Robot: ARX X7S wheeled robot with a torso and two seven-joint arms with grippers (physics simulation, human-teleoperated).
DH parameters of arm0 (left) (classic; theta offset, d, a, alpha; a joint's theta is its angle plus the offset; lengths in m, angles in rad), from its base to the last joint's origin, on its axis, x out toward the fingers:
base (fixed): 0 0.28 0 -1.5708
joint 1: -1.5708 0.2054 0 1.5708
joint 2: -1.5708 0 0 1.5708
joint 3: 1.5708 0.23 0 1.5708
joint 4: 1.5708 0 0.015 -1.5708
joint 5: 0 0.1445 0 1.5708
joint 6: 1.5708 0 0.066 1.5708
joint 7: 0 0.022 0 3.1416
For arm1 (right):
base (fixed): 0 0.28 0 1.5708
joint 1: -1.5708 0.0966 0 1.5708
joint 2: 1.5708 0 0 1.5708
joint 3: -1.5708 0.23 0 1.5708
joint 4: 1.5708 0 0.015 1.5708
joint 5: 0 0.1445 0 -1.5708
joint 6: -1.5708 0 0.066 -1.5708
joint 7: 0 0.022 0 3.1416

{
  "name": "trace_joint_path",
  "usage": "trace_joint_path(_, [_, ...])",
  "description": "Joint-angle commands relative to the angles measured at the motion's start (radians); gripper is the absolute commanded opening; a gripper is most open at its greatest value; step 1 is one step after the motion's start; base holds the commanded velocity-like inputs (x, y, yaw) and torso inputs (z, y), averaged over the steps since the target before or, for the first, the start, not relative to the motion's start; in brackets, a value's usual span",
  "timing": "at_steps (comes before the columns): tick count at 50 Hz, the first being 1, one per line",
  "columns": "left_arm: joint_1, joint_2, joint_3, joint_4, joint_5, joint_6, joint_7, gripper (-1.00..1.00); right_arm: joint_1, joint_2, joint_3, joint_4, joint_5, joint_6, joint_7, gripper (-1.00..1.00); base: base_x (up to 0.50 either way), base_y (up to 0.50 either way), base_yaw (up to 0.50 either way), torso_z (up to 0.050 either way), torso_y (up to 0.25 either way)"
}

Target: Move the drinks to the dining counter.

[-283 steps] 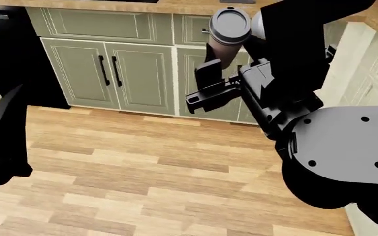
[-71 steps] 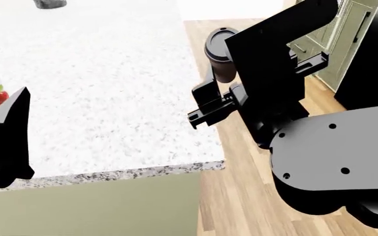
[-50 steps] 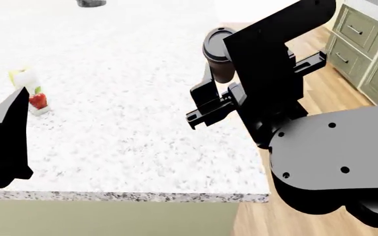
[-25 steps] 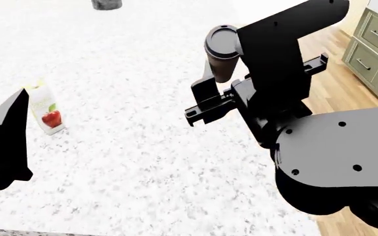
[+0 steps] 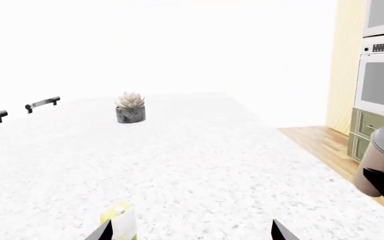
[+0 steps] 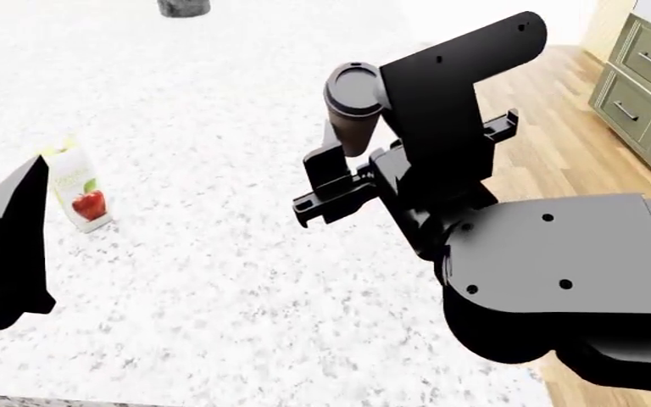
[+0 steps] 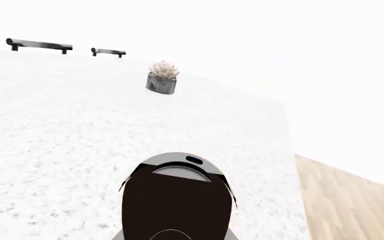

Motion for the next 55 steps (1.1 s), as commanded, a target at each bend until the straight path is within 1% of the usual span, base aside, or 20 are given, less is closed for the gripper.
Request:
trace_joint_path(1, [0.016,0.018,-0.021,-0.002,-0.001,-0.02,-0.003,1.0,-0.034,-0.035,-0.03,0.034,-0.061,-0.003,-0.053,-1.0,0.0,0.0,0.0,0.0,0.0])
trace_joint_path(5, [0.022,0.02,-0.038,-0.002,-0.012,-0.026,-0.008,1.0,-0.042,-0.037,-0.041,0.039,-0.076,-0.003,-0.067,-1.0,0.0,0.0,0.0,0.0,0.0])
trace_joint_path(11, [0.018,0.023,-0.026,-0.001,-0.002,-0.025,-0.004,1.0,-0.058,-0.046,-0.057,0.049,-0.088,-0.003,-0.081,-1.0,0.0,0.0,0.0,0.0,0.0])
trace_joint_path(19, [0.026,0.029,-0.042,-0.005,-0.008,-0.035,-0.008,1.0,-0.1,-0.042,-0.067,0.068,-0.117,-0.029,-0.109,-1.0,0.0,0.0,0.0,0.0,0.001])
trace_joint_path(28, [0.019,0.024,-0.034,-0.003,-0.007,-0.029,-0.007,1.0,-0.118,-0.043,-0.071,0.087,-0.09,-0.028,-0.117,-1.0,0.0,0.0,0.0,0.0,0.0])
trace_joint_path(32, [0.033,0.035,-0.058,-0.002,-0.016,-0.043,-0.012,1.0,-0.142,-0.039,-0.071,0.09,-0.092,-0.043,-0.125,-1.0,0.0,0.0,0.0,0.0,0.0])
trace_joint_path(37, [0.035,0.034,-0.06,-0.004,-0.018,-0.045,-0.013,1.0,-0.175,-0.035,-0.074,0.084,-0.113,-0.068,-0.141,-1.0,0.0,0.0,0.0,0.0,0.0])
trace_joint_path(46, [0.029,0.034,-0.042,-0.002,-0.007,-0.04,-0.011,1.0,-0.212,-0.025,-0.05,0.105,-0.067,-0.102,-0.166,-1.0,0.0,0.0,0.0,0.0,0.0])
trace_joint_path(55, [0.034,0.038,-0.051,-0.003,-0.011,-0.046,-0.014,1.0,-0.23,-0.02,-0.033,0.131,-0.016,-0.115,-0.174,-1.0,0.0,0.0,0.0,0.0,0.0])
